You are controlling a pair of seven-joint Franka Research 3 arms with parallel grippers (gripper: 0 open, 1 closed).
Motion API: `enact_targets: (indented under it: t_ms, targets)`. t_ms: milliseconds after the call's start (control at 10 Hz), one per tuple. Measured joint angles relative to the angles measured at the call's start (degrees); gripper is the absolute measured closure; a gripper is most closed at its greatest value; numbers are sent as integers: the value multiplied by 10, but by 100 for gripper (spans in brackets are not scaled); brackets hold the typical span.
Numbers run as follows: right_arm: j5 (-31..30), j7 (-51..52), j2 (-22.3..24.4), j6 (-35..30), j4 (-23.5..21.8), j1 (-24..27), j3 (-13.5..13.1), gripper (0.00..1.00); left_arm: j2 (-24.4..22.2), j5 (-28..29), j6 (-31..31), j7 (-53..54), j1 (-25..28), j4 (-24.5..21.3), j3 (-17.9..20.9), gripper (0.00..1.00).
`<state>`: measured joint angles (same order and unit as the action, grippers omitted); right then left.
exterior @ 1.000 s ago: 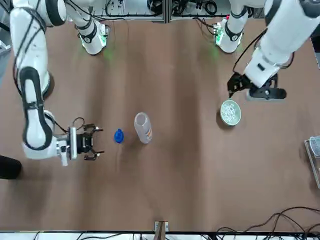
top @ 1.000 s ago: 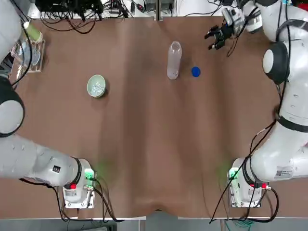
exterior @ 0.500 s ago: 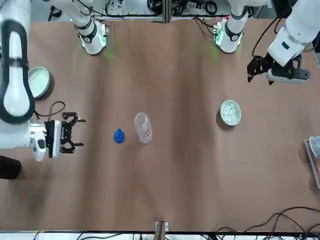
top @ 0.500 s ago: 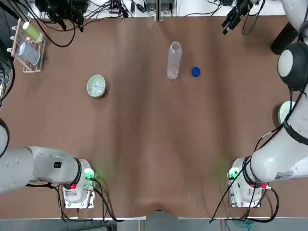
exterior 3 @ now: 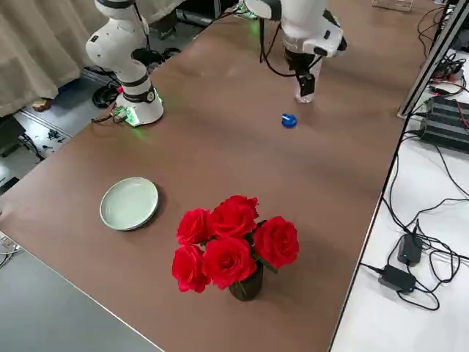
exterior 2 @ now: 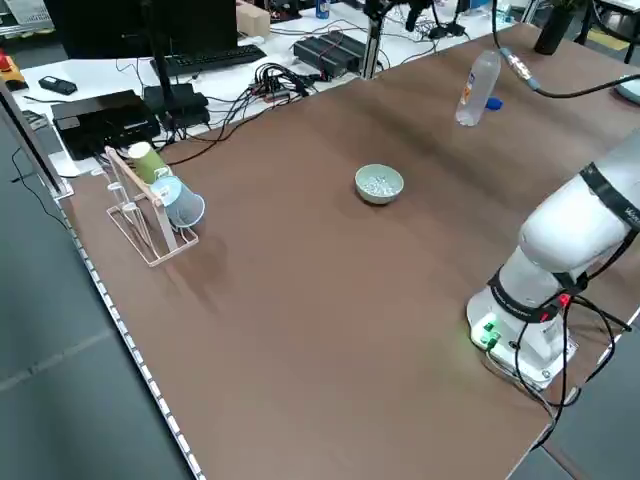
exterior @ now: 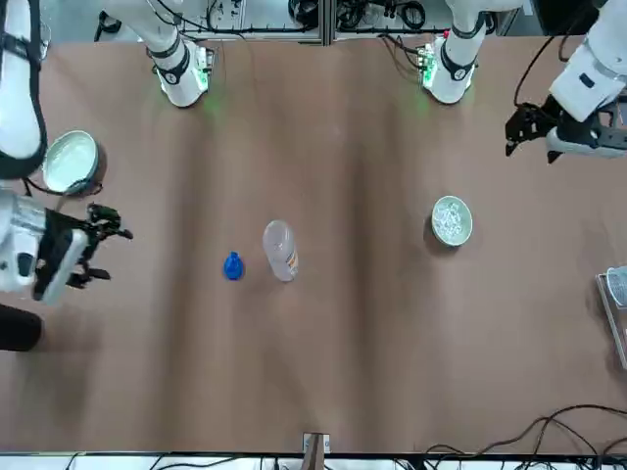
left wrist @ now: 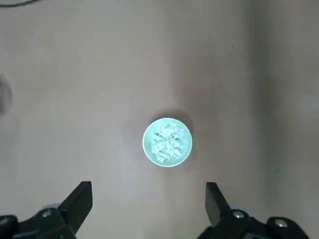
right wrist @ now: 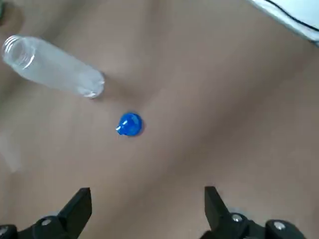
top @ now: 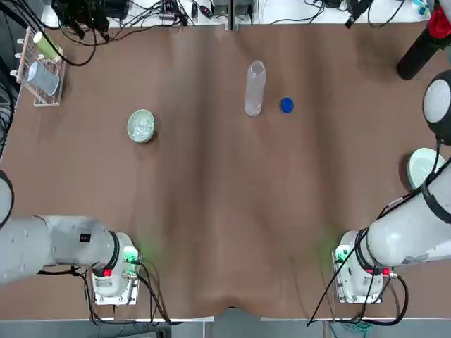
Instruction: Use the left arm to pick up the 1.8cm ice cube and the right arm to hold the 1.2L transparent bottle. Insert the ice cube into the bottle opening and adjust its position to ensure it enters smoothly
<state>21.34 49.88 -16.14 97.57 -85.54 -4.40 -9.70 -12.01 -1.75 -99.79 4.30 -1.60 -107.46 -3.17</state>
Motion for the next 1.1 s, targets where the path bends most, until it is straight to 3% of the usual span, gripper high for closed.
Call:
enact_targets:
  t_ms: [200, 500, 700, 900, 1100]
  targets:
    - [-73, -124, 41, 0, -4, 2, 0, 0, 50, 0, 24, 0, 1, 71, 0, 0]
    - [-157, -336, 104, -4, -12, 18, 9, 0, 93, 0, 30, 2, 21, 135, 0, 0]
    - [-203, -418, 138, -20, -11, 36, 32, 0, 101, 0, 34, 2, 25, 141, 0, 0]
    - [-239, -469, 166, -76, 8, 41, 70, 0, 116, 0, 35, -3, 21, 141, -5, 0]
    - [-241, -493, 171, -100, 19, 42, 77, 0, 129, 0, 35, -45, 17, 145, -7, 0]
